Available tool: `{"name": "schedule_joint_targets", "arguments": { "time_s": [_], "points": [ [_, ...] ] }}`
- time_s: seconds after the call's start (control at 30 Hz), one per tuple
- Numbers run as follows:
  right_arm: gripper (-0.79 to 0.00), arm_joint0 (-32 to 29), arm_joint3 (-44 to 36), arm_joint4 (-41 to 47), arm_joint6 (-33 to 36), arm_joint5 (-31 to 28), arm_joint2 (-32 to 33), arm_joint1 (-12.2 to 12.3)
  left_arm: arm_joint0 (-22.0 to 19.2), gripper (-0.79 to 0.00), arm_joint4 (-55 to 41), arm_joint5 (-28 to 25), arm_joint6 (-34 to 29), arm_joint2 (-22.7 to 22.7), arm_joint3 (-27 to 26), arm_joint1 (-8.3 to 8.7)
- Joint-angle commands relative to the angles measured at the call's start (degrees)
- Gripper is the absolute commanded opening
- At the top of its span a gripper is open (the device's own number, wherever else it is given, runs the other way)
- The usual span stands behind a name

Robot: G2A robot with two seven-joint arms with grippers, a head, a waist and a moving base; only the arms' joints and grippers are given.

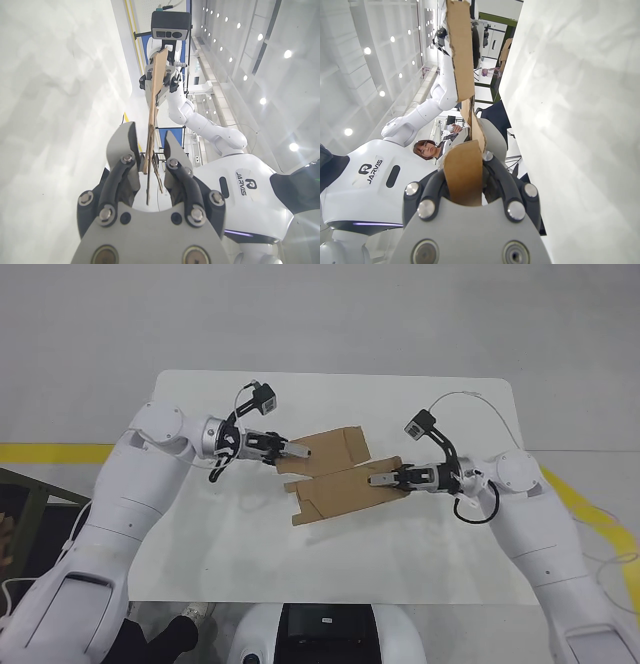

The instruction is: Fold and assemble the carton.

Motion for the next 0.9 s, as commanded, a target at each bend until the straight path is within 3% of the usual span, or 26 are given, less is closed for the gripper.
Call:
{"name": "schedule_joint_targets", "arguments": {
  "time_s": [0.0,0.47,0.87],
  "points": [
    [-0.785,-0.2,-0.3,-0.7,-1.2,0.3,0.3,0.1,0.2,0.0,-0.3,0.1,0.0,-0.3,0.0,0.07],
    [-0.785,-3.6,-6.2,-8.4,-10.2,0.9,2.3,1.1,0.8,0.0,-1.5,0.7,-0.8,-1.6,-0.5,0.43],
    [-0.785,-4.1,-7.2,-10.9,-12.7,2.6,1.5,1.2,2.9,0.0,-2.1,0.9,-1.0,-5.3,-5.2,1.71]
  ]
}}
